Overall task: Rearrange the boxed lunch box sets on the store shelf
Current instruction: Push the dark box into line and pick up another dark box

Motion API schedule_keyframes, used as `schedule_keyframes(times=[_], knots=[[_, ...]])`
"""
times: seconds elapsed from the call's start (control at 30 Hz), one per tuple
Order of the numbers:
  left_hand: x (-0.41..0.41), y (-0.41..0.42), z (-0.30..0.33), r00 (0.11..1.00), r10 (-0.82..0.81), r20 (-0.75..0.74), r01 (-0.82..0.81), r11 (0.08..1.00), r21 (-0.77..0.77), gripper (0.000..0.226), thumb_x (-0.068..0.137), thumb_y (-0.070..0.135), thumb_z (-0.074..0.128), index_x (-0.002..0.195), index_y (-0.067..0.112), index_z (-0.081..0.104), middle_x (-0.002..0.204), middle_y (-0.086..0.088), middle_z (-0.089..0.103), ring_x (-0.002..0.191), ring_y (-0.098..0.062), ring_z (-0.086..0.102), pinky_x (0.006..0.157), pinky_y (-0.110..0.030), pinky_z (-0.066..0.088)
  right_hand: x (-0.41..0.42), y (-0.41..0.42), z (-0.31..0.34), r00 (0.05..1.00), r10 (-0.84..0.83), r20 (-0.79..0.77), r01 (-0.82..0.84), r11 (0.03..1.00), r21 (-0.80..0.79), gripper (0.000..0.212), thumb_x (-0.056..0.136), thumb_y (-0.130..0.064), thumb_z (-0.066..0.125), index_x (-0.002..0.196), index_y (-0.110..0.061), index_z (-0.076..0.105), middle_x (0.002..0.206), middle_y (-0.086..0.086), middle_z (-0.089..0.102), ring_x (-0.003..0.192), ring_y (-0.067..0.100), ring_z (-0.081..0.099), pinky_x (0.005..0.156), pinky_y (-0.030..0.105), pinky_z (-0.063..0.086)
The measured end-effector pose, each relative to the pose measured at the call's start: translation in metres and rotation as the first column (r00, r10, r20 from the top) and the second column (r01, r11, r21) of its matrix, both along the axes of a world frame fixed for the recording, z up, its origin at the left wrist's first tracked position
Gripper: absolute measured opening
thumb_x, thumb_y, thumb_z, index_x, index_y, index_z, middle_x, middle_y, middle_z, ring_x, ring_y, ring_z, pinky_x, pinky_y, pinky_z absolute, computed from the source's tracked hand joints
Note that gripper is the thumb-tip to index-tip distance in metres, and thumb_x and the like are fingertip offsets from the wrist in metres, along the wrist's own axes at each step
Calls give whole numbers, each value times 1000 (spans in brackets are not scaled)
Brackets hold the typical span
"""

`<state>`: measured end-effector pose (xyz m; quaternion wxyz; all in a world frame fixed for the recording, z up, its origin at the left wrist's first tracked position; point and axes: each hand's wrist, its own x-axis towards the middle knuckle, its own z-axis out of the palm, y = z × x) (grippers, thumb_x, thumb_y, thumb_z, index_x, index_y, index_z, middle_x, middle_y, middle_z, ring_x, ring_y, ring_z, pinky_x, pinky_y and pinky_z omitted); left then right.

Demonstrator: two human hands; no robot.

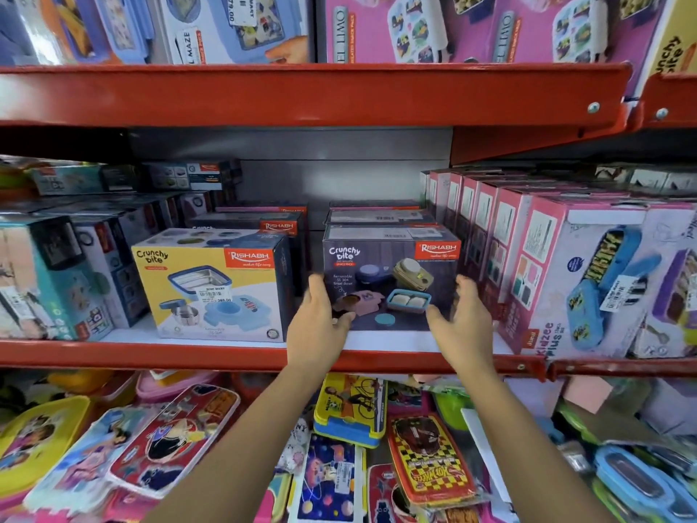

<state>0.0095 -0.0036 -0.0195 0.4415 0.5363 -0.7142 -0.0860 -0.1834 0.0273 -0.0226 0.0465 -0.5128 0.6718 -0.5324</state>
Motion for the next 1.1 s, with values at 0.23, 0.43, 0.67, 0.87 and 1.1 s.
schedule_keyframes(times=[0.23,0.43,0.67,0.87,1.1], knots=[[29,11,-28,948,23,316,86,941,-327,67,101,40,39,154,8,12,163,-10,13,151,-21,8,121,-41,13,58,15,-29,836,-210,-506,213,976,-52,78,95,-57,26,153,-10,2,162,14,2,150,28,-2,120,45,1],[95,6,-47,887,170,430,27,909,-416,71,99,49,35,155,14,11,163,-11,5,151,-22,-5,121,-48,0,122,17,-35,786,-163,-596,182,983,-29,78,96,-59,24,153,-10,5,162,11,2,150,26,-2,120,49,5],[179,-3,-53,882,263,392,-94,911,-401,80,96,61,28,154,13,-2,160,-17,2,150,-30,-3,121,-52,3,194,8,-35,789,-105,-605,110,994,-28,81,96,-58,29,153,-9,-1,162,9,-5,150,24,-7,121,45,1],[230,-15,-34,985,131,109,-103,969,-225,101,87,66,43,153,9,-7,162,-21,-10,150,-32,-10,120,-42,5,237,-8,-11,925,45,-378,-62,997,-34,82,95,-60,30,153,-11,-1,163,5,0,150,17,-2,121,34,7],[254,-11,1,967,-152,-204,173,981,91,97,89,53,54,154,17,-8,160,1,21,132,-6,38,93,-23,36,249,-21,39,920,90,382,-149,980,129,87,75,-86,28,126,-22,57,128,3,60,118,27,53,101,41,37]])
